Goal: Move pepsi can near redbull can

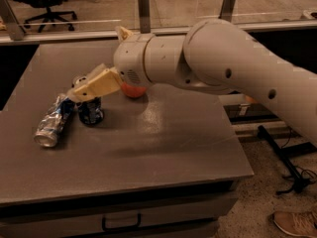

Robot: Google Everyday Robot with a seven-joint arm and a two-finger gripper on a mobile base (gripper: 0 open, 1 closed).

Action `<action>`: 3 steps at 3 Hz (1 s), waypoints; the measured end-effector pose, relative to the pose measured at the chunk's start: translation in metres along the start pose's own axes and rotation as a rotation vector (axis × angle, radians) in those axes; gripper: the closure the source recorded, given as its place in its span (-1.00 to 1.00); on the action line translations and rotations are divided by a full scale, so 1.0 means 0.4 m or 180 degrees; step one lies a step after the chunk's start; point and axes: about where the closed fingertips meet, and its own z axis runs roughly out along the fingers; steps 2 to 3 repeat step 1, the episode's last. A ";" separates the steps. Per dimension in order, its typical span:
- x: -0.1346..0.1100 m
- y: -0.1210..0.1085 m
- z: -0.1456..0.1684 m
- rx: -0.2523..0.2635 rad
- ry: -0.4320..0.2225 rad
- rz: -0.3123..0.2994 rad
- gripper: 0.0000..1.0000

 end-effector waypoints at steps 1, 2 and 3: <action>-0.002 -0.051 -0.033 0.0248 -0.0033 0.0013 -1.00; -0.002 -0.051 -0.033 0.0248 -0.0033 0.0013 -1.00; -0.002 -0.051 -0.033 0.0248 -0.0033 0.0013 -1.00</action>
Offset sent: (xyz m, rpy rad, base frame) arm 0.0000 0.0000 0.0000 0.0000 0.0000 0.0000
